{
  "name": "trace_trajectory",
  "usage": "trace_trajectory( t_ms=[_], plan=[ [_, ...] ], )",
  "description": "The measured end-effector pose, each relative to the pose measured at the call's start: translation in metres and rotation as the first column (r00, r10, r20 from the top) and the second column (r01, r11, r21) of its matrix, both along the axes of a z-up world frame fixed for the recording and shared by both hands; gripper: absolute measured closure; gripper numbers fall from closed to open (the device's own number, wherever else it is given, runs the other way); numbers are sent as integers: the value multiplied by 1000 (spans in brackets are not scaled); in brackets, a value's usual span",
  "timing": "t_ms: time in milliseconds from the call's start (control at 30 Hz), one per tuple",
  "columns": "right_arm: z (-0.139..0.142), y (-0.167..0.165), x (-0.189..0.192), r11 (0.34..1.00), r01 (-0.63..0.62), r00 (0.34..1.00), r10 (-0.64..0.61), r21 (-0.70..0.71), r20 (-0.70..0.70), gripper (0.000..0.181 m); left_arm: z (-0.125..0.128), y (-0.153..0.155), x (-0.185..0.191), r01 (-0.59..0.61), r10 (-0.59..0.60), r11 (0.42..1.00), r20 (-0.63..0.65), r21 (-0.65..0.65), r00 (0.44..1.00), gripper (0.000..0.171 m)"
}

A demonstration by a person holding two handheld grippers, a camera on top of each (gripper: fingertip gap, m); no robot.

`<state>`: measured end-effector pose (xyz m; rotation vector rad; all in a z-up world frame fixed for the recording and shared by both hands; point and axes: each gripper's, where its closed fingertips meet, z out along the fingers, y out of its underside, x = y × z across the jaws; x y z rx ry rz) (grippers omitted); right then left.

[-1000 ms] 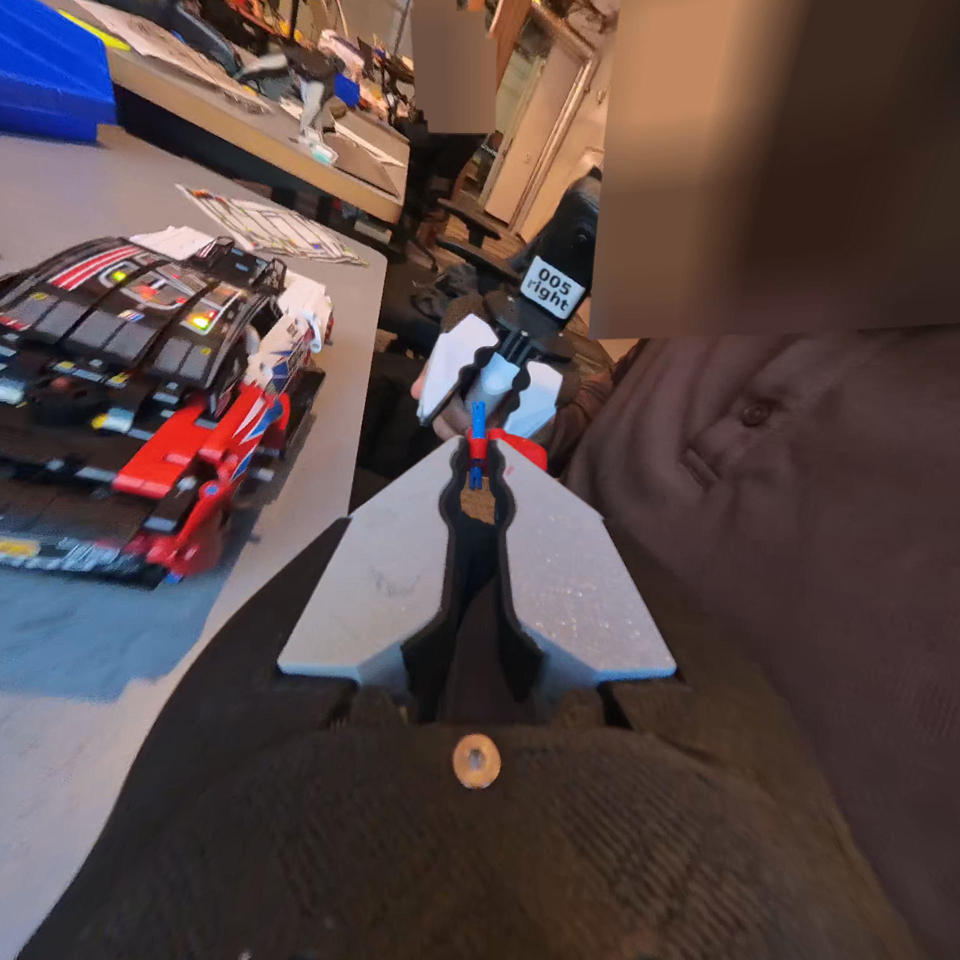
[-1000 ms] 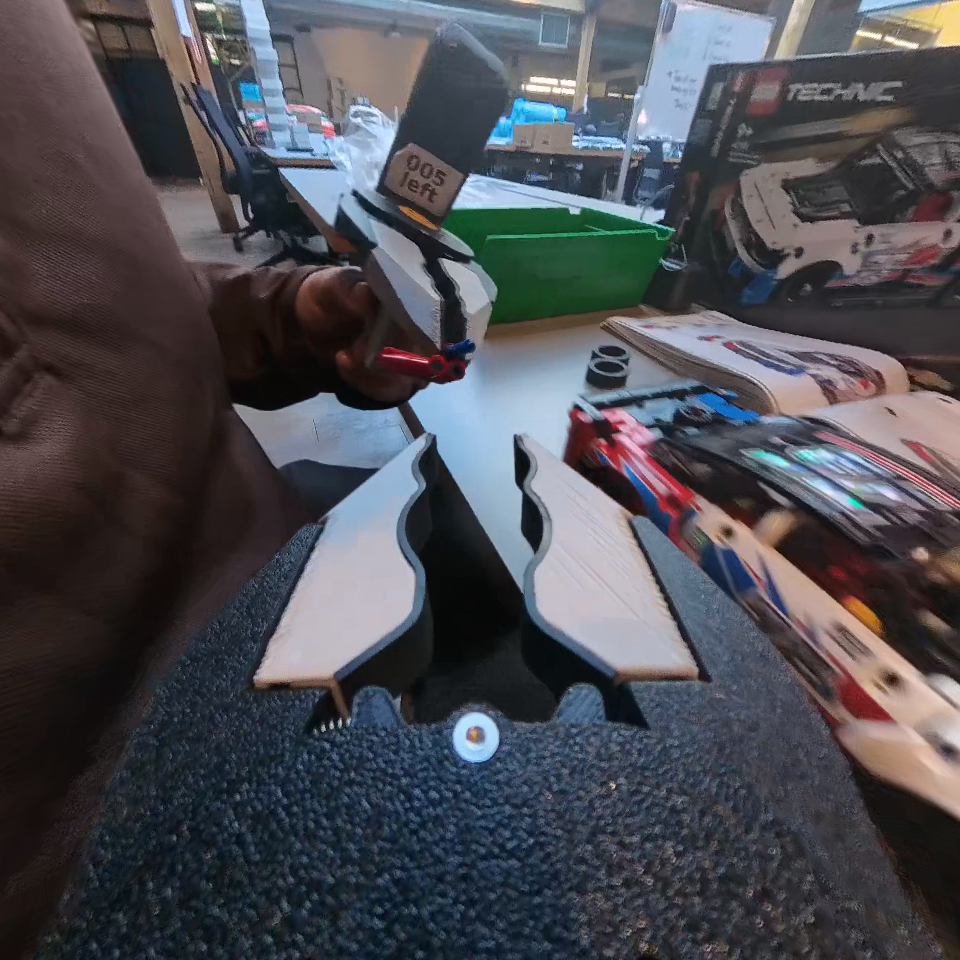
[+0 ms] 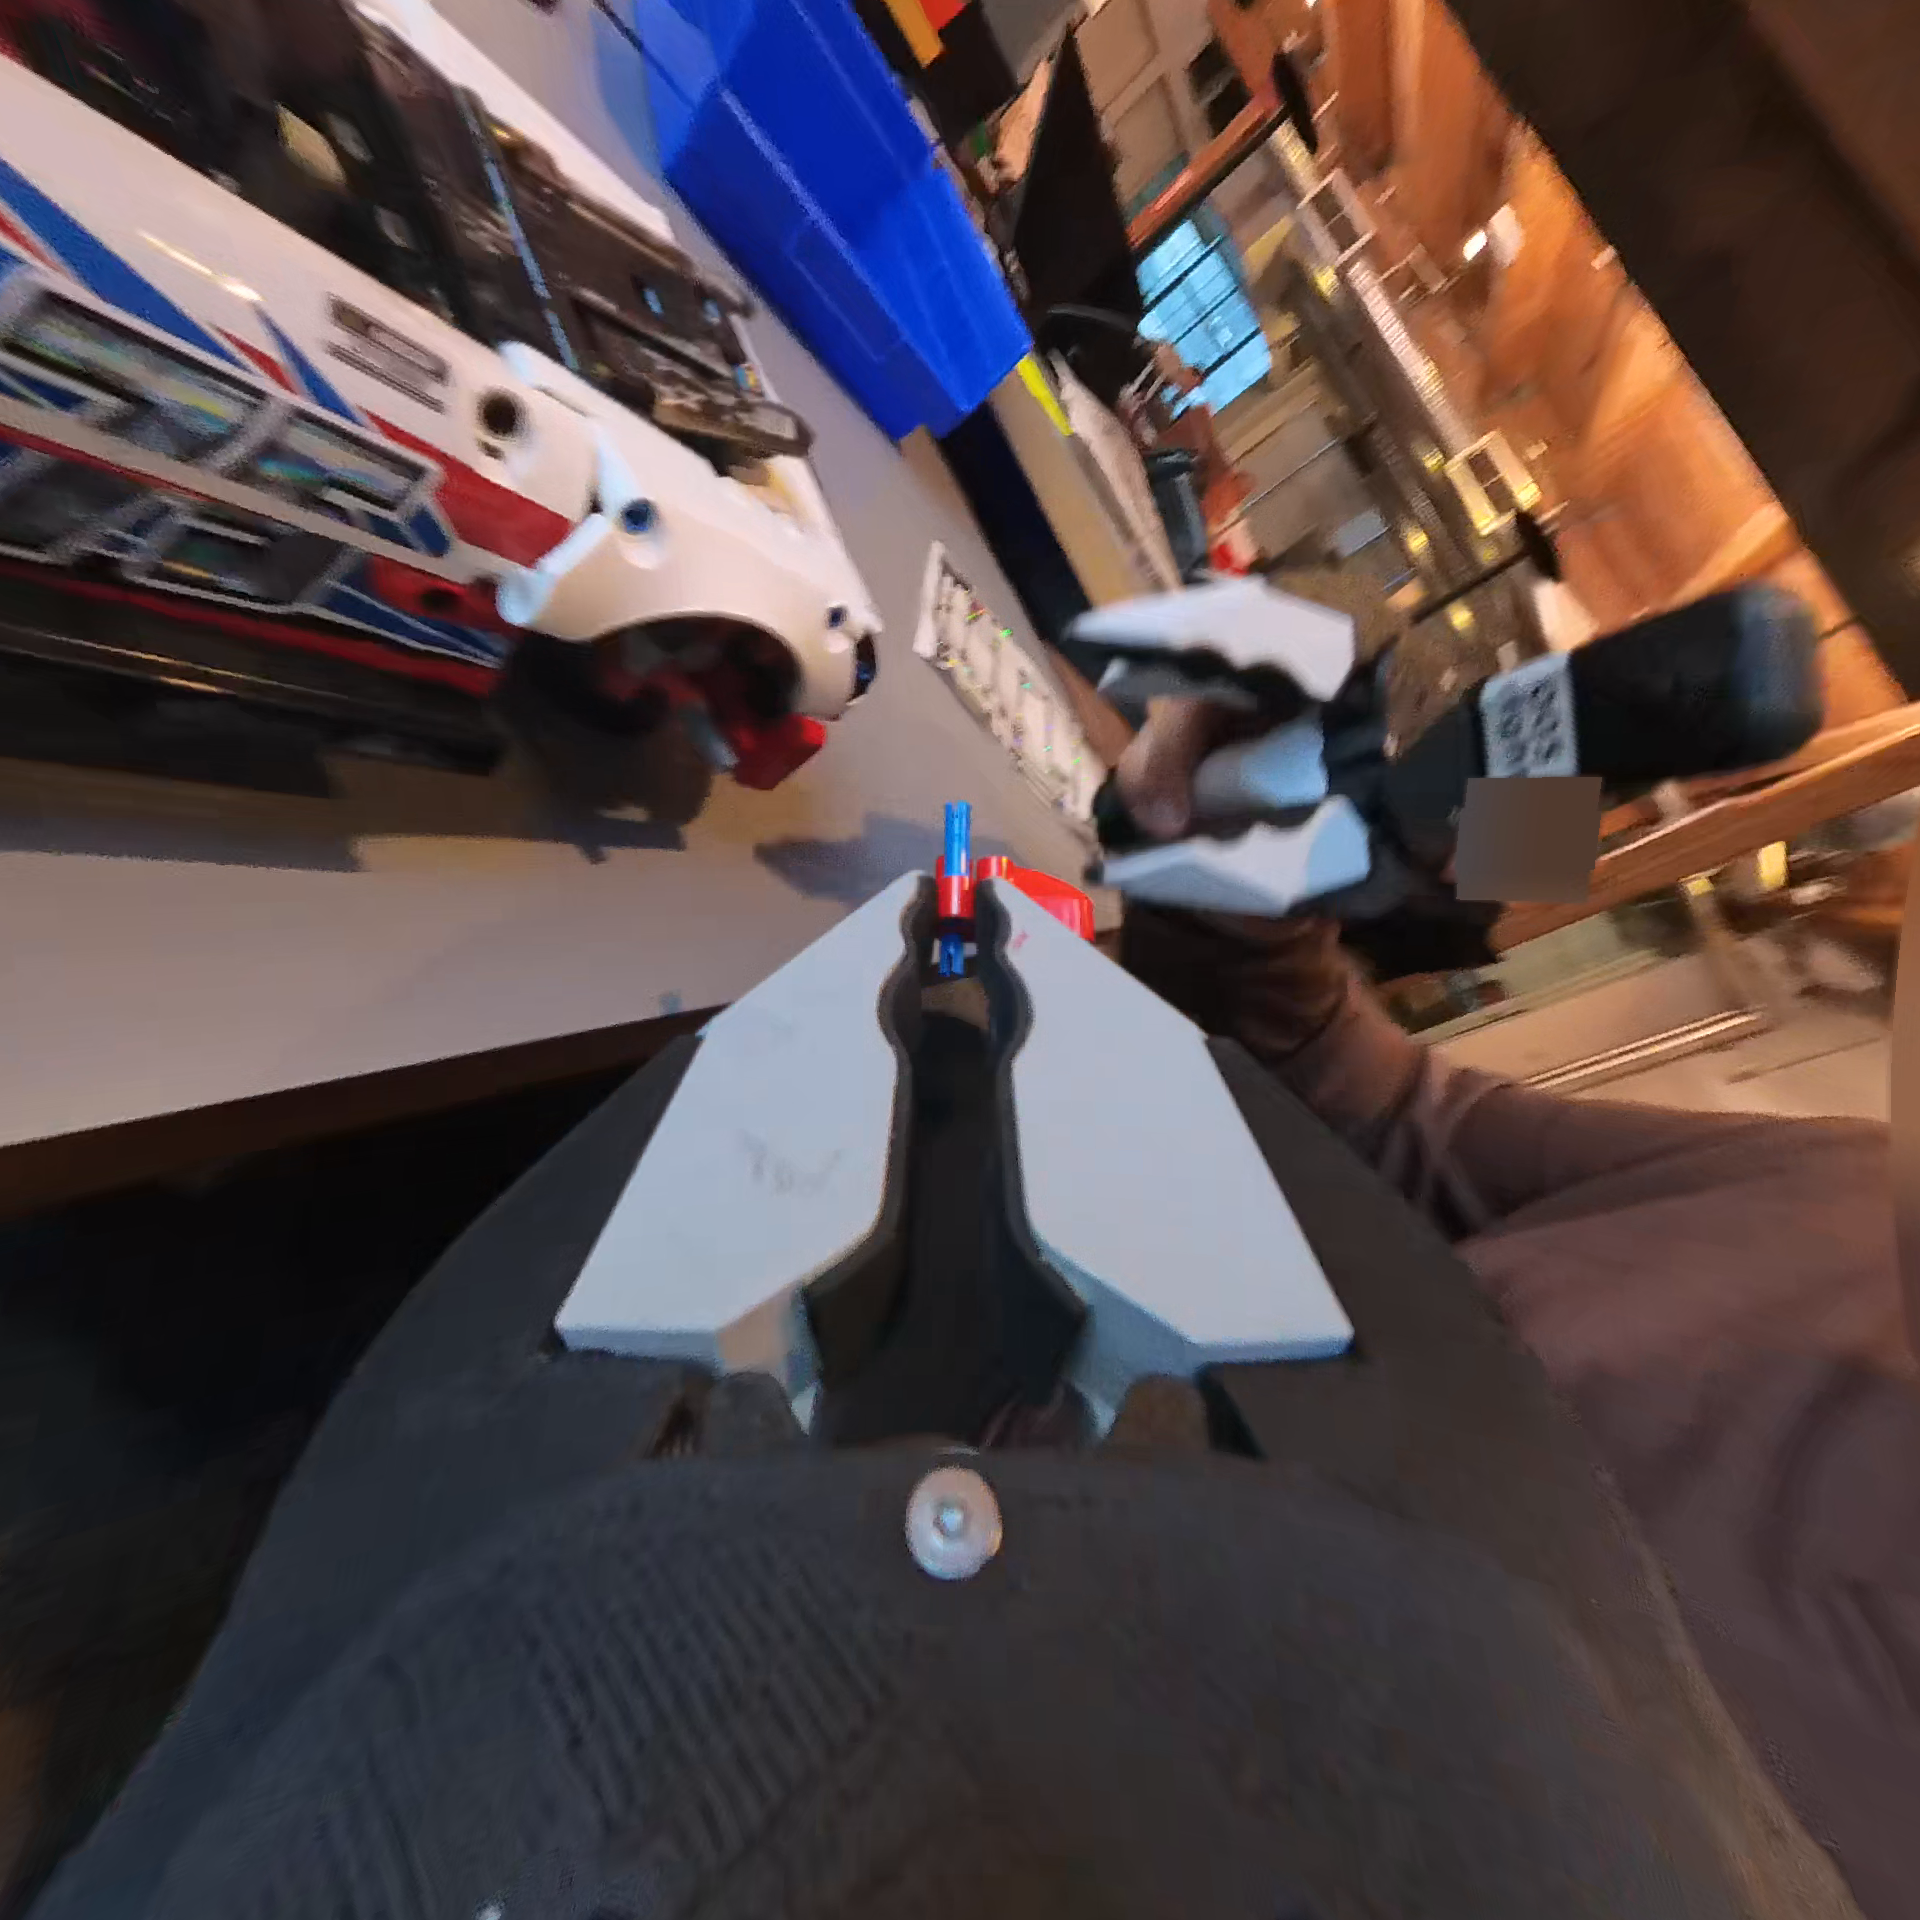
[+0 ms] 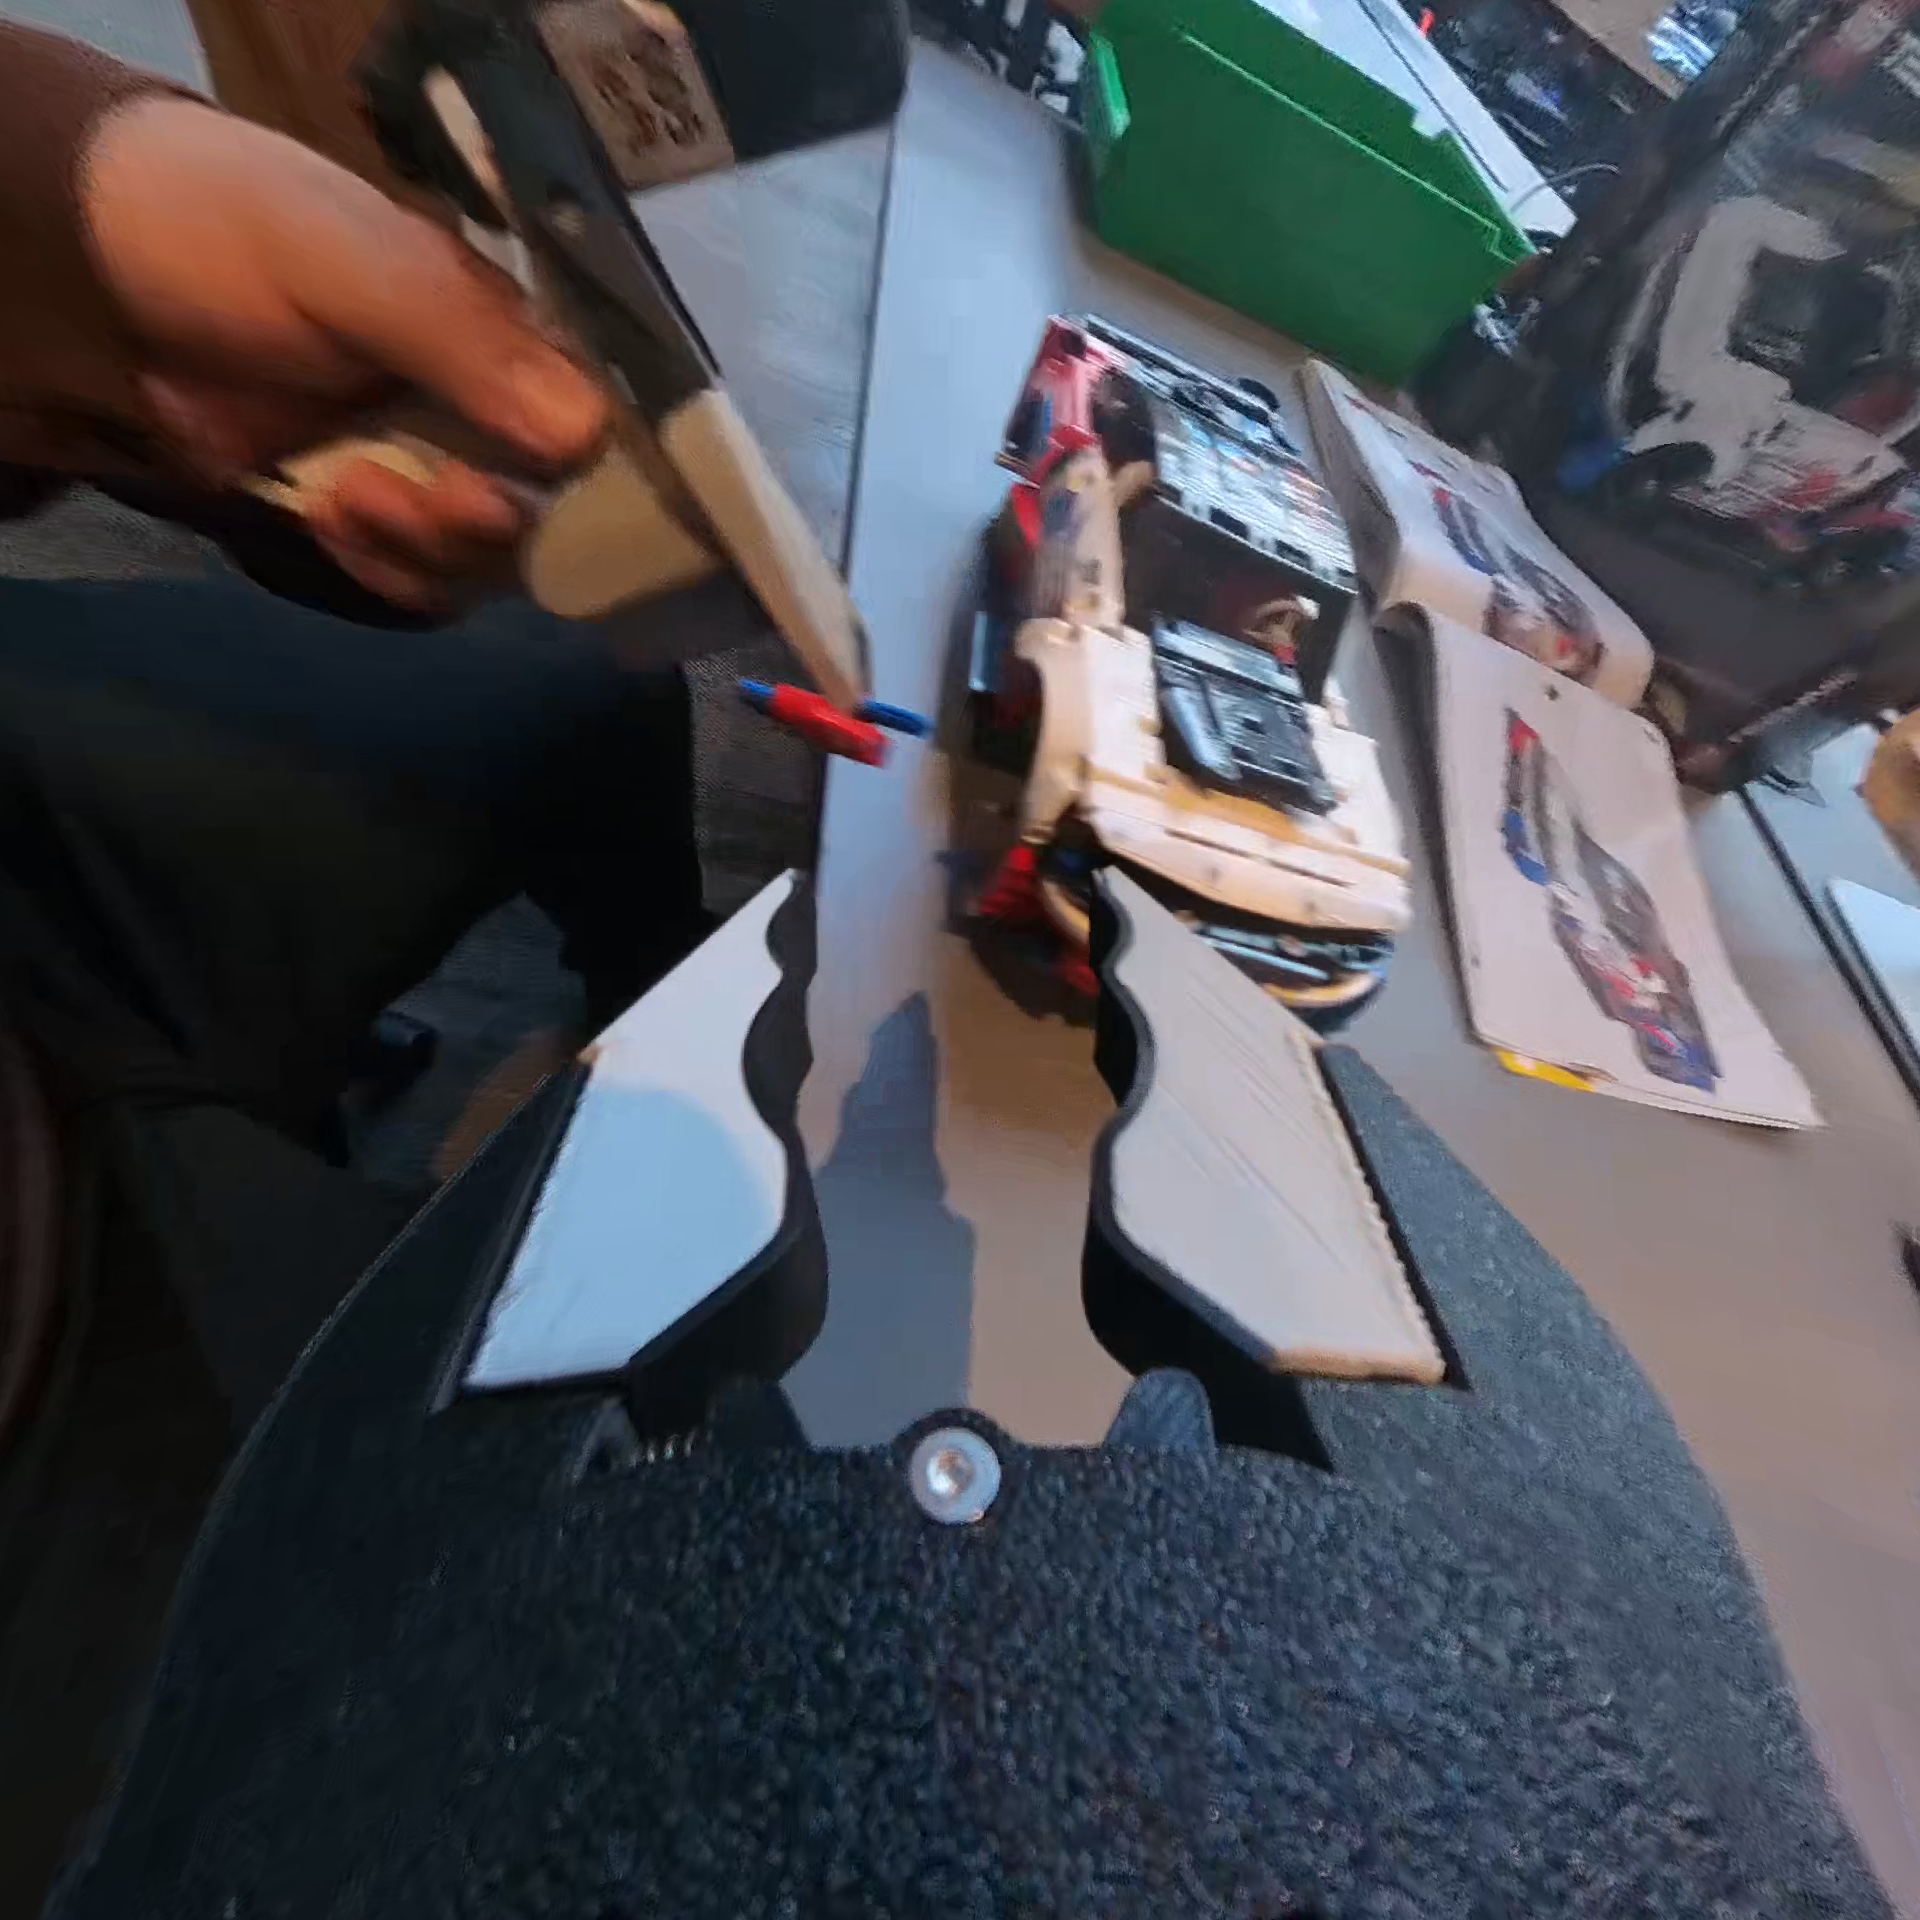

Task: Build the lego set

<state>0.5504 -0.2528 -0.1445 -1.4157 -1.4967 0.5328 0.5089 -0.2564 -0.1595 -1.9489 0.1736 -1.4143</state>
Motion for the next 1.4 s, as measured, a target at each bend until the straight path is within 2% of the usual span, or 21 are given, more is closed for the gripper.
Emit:
trace_trajectory(
  t_ms=[100, 167, 233, 267, 333, 433, 467, 500, 533, 567, 700, 900, 1100, 1233, 1333, 1400],
  plan=[
    [2, -15, -7, 994, 39, 995, -48, -99, -92, 131, 24, 3, 9, -69, 58, 997, 200, 46, 978, 166],
    [12, -19, -11, 987, 42, 982, -70, -157, -175, 132, 34, 5, 11, -135, 104, 986, 271, 95, 957, 167],
    [24, -11, -9, 997, 81, 979, -79, 4, -189, 133, 36, 4, 18, -154, 116, 981, 280, 118, 953, 167],
    [26, -10, -9, 991, 73, 986, -56, 111, -155, 134, 36, 2, 22, -138, 103, 985, 296, 100, 950, 167],
    [26, -20, -13, 976, -5, 996, 24, 219, -86, 135, 31, -5, 35, -33, 28, 999, 307, 11, 951, 167],
    [18, -39, -17, 952, -162, 986, 164, 260, 14, 151, 19, -12, 43, 76, -53, 994, 270, -74, 961, 166],
    [15, -40, -17, 940, -182, 983, 176, 288, 46, 161, 16, -16, 46, 112, -86, 990, 259, -88, 962, 166],
    [13, -45, -17, 926, -224, 975, 209, 305, 80, 159, 12, -20, 47, 139, -110, 985, 241, -105, 964, 167],
    [8, -52, -17, 910, -271, 962, 245, 315, 122, 169, 11, -24, 48, 172, -142, 979, 233, -111, 962, 167],
    [6, -55, -17, 896, -293, 955, 257, 333, 149, 171, 9, -27, 49, 199, -168, 973, 231, -119, 958, 167],
    [2, -70, -15, 885, -357, 931, 310, 299, 195, 157, 1, -45, 52, 309, -274, 940, 217, -146, 937, 166],
    [1, -81, -9, 888, -390, 914, 341, 244, 220, 149, -5, -65, 53, 435, -388, 881, 242, -187, 889, 167],
    [0, -82, -2, 883, -388, 915, 337, 262, 220, 165, -7, -65, 50, 476, -412, 852, 282, -217, 866, 167],
    [-8, -86, 2, 869, -421, 897, 356, 261, 262, 166, -1, -72, 58, 524, -443, 822, 329, -222, 834, 167],
    [-8, -87, 4, 880, -413, 903, 362, 233, 232, 170, 0, -73, 63, 537, -455, 814, 332, -221, 826, 167],
    [-4, -82, 3, 910, -369, 926, 342, 188, 160, 170, 2, -69, 64, 524, -439, 824, 342, -215, 831, 167]
  ],
)
